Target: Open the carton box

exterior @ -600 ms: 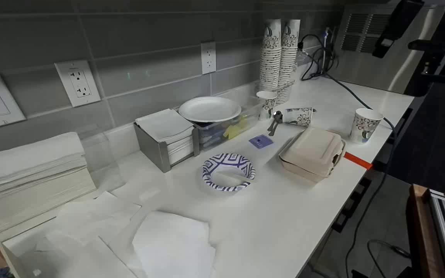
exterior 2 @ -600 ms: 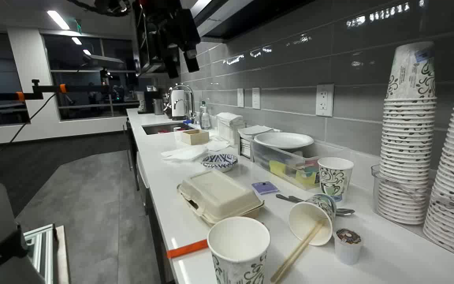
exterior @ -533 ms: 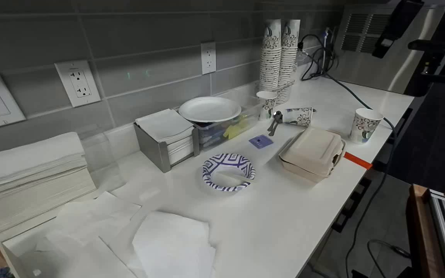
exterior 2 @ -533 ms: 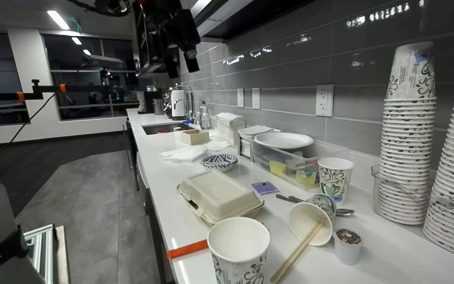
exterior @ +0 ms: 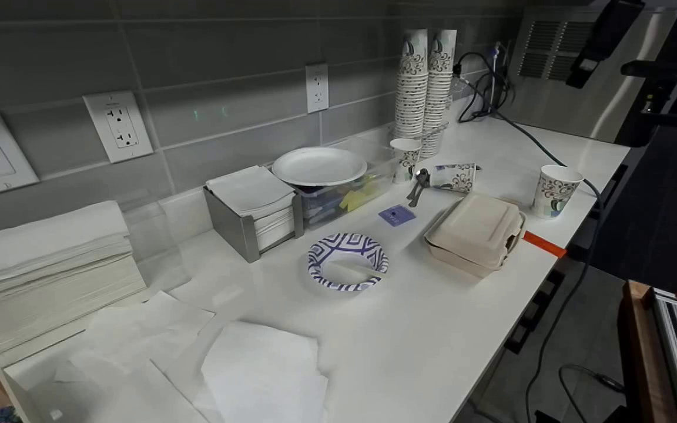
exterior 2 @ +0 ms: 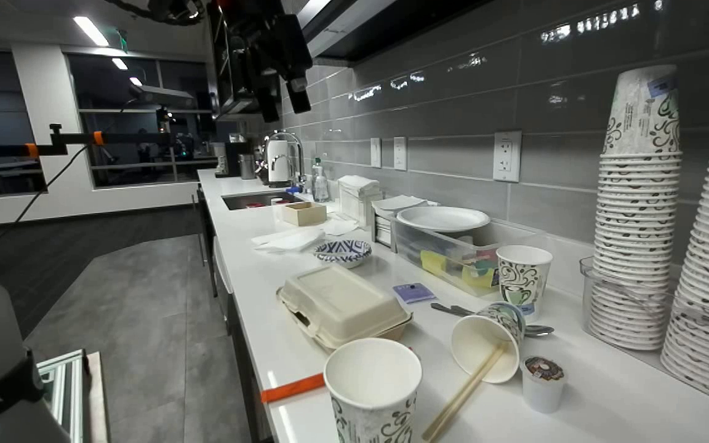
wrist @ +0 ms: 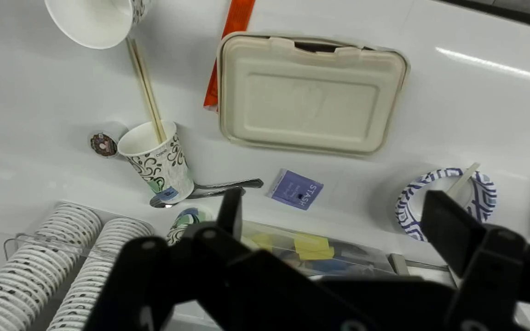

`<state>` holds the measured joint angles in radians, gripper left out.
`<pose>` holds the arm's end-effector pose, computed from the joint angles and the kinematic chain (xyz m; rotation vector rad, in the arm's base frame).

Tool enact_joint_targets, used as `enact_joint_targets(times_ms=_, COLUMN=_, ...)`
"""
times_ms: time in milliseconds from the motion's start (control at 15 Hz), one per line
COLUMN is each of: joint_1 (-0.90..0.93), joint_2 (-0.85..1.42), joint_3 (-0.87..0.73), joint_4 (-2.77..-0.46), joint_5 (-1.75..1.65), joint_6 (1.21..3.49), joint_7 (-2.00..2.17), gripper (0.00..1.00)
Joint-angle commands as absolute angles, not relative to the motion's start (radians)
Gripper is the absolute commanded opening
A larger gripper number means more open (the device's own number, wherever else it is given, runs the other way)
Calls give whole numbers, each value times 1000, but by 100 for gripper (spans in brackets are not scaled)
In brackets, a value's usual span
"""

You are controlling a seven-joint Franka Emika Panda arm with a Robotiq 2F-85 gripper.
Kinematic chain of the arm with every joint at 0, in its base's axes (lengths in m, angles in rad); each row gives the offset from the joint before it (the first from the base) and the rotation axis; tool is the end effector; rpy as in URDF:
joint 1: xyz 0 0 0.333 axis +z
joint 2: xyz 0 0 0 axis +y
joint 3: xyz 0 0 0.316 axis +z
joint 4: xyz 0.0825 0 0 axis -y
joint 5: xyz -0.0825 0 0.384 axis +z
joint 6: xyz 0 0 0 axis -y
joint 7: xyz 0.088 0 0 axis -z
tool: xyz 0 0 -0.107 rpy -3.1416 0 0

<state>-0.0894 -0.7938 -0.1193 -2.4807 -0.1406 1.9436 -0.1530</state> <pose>0.3266 -0.0871 0.5675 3.0268 0.0052 0.3682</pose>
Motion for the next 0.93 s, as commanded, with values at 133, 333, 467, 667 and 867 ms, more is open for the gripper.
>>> enact_joint_targets(times_ms=133, joint_1=-161, joint_2=-736, joint_3=-43, joint_4=-2545, joint_5=-146, joint_6=2026, joint_7=142, gripper=100)
enact_joint_targets(times_ms=333, joint_1=-198, joint_2=-690, joint_3=-18, joint_4=-2596, joint_5=-129, joint_6=2090, joint_7=292, gripper=100)
enact_joint_targets(times_ms=467, joint_1=-222, joint_2=-645, joint_3=-11, joint_4=-2627, joint_5=-117, joint_6=2127, joint_7=380, gripper=100)
enact_joint_targets(times_ms=667, joint_1=-235, joint_2=-568, joint_3=-21, joint_4=-2671, joint_5=-57, joint_6=2205, joint_7=483, gripper=100)
enact_joint_targets(times_ms=867, joint_1=-251, joint_2=-502, joint_3=-24, joint_4=-2712, joint_5=17, joint_6=2309, joint_7=568, gripper=100)
